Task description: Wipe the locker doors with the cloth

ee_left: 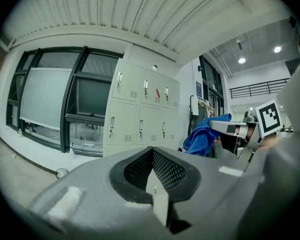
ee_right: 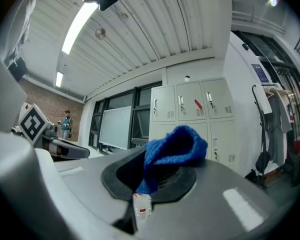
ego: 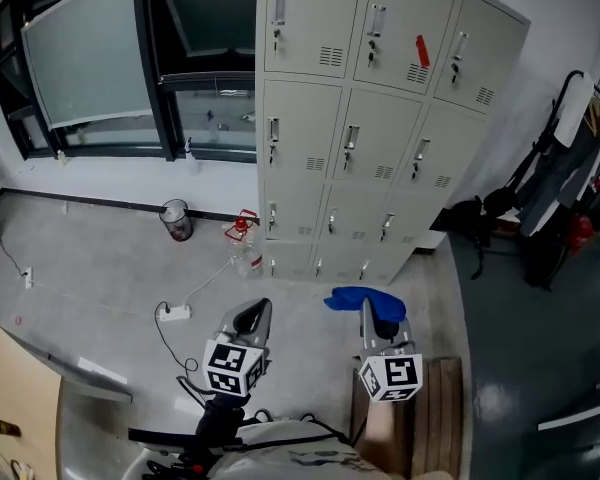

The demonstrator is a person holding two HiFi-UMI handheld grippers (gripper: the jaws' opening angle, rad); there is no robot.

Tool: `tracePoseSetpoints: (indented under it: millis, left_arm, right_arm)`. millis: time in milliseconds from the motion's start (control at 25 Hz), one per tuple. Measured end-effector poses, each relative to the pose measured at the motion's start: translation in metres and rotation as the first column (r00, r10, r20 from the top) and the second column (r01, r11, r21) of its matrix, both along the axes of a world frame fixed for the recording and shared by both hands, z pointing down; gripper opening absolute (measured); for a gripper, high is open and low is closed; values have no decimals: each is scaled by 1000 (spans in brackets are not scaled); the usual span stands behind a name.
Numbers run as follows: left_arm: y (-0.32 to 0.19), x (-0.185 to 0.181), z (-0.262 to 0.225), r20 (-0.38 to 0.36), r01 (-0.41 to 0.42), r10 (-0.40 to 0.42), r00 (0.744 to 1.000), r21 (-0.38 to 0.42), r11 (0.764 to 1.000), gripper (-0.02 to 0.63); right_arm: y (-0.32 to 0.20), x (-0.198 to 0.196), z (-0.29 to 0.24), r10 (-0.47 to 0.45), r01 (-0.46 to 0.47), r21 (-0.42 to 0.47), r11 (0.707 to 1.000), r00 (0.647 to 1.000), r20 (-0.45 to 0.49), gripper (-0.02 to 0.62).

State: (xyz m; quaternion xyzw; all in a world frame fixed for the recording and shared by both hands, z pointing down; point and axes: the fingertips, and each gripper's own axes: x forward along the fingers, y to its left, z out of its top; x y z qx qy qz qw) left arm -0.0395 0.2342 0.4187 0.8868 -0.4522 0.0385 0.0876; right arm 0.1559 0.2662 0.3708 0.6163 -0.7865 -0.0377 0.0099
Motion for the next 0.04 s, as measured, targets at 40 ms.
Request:
tracePoseSetpoints:
  millis: [40]
  left_arm:
    - [-3, 0, -1, 0, 0, 0, 1000, 3, 1000, -4]
  right_arm:
    - [-2, 2, -1, 1, -1, 4, 1000, 1000, 5, 23]
